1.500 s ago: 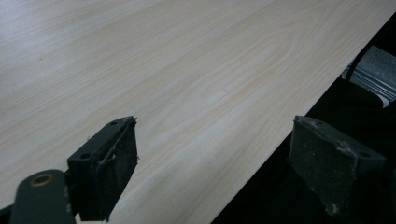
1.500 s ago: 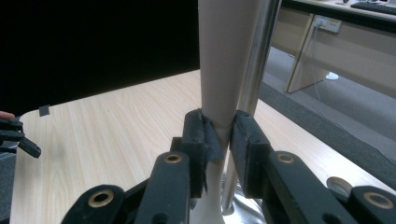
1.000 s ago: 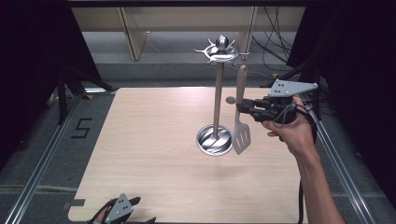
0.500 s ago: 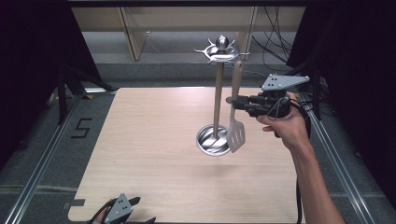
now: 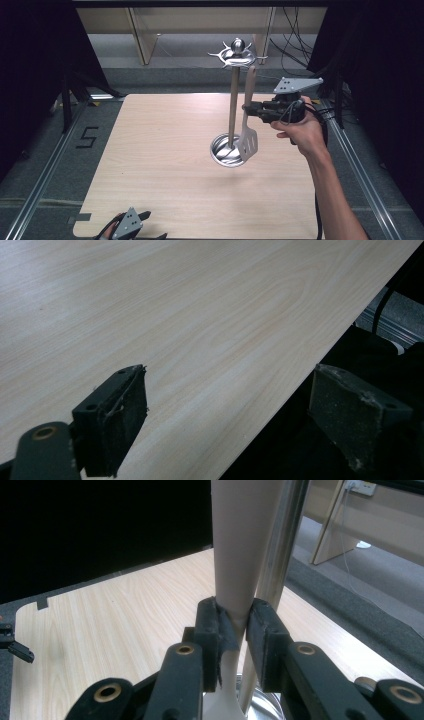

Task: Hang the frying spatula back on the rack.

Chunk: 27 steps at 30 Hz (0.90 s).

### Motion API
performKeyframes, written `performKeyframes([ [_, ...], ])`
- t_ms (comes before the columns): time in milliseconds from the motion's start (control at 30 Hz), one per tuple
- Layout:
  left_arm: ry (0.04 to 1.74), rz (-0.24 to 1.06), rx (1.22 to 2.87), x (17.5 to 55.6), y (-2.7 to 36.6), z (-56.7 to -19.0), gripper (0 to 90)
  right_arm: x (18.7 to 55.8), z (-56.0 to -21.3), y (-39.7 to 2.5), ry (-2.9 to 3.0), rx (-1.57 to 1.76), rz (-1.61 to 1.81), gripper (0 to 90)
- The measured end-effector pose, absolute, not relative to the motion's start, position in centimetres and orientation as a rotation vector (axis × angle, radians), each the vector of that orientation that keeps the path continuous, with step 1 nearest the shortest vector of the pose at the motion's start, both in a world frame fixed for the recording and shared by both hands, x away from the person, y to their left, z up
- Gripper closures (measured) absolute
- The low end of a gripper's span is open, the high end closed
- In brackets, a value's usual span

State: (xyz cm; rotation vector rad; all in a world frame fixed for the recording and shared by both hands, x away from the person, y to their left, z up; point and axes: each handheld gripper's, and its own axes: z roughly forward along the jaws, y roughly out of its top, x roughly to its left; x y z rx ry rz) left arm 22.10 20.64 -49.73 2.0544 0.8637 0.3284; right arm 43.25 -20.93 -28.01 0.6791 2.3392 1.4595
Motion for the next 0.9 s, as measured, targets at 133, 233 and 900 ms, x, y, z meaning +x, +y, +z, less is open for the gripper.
performKeyframes([
  [133,0.866,0.326,2.046,22.08,20.6,-49.77,14.8,43.55,-28.15,-20.52,2.337,0.677,1.463,76.7],
  [233,0.855,0.333,2.074,22.1,20.73,-49.66,14.8,43.62,-28.24,-20.38,2.321,0.681,1.471,76.6],
  [900,0.85,0.335,2.068,22.12,20.75,-49.72,14.8,43.03,-28.38,-21.08,2.292,0.71,1.48,69.8],
])
